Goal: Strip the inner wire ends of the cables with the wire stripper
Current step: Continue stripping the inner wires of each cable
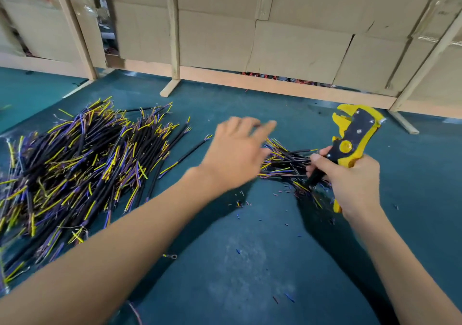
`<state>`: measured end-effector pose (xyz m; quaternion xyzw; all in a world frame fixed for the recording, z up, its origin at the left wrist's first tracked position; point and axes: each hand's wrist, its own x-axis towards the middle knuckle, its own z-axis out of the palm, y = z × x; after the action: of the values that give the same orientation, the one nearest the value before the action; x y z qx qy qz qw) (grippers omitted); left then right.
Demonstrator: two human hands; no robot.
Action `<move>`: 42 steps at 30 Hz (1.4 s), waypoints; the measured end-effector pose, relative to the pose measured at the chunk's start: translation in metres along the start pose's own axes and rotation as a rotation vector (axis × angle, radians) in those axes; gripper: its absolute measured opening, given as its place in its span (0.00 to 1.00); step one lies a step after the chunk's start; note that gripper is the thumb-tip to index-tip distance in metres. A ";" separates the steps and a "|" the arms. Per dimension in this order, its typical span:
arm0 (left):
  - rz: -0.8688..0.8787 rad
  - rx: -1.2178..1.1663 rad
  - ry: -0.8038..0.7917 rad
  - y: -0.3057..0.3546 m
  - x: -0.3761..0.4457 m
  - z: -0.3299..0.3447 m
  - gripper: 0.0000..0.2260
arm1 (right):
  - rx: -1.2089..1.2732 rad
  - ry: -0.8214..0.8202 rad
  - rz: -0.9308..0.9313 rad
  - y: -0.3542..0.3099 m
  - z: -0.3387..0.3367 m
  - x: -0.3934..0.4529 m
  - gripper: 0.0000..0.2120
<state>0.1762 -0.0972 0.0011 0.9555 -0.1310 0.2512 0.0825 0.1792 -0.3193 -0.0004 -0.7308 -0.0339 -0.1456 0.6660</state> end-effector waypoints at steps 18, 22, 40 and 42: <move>-0.237 -1.015 0.150 -0.050 -0.035 -0.027 0.04 | -0.530 -0.205 -0.319 0.005 0.017 -0.023 0.11; -0.445 -1.769 0.216 -0.027 -0.037 -0.028 0.04 | -0.130 -0.294 -0.131 -0.001 0.024 -0.030 0.09; -0.511 -2.241 0.158 0.000 -0.046 -0.028 0.03 | 0.423 -0.546 0.114 -0.008 0.051 -0.054 0.07; -0.550 -2.222 0.145 0.000 -0.046 -0.026 0.04 | 0.415 -0.522 0.113 -0.006 0.053 -0.056 0.05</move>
<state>0.1254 -0.0814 0.0006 0.3345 -0.0620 0.0247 0.9400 0.1334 -0.2586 -0.0127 -0.5929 -0.1916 0.0934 0.7766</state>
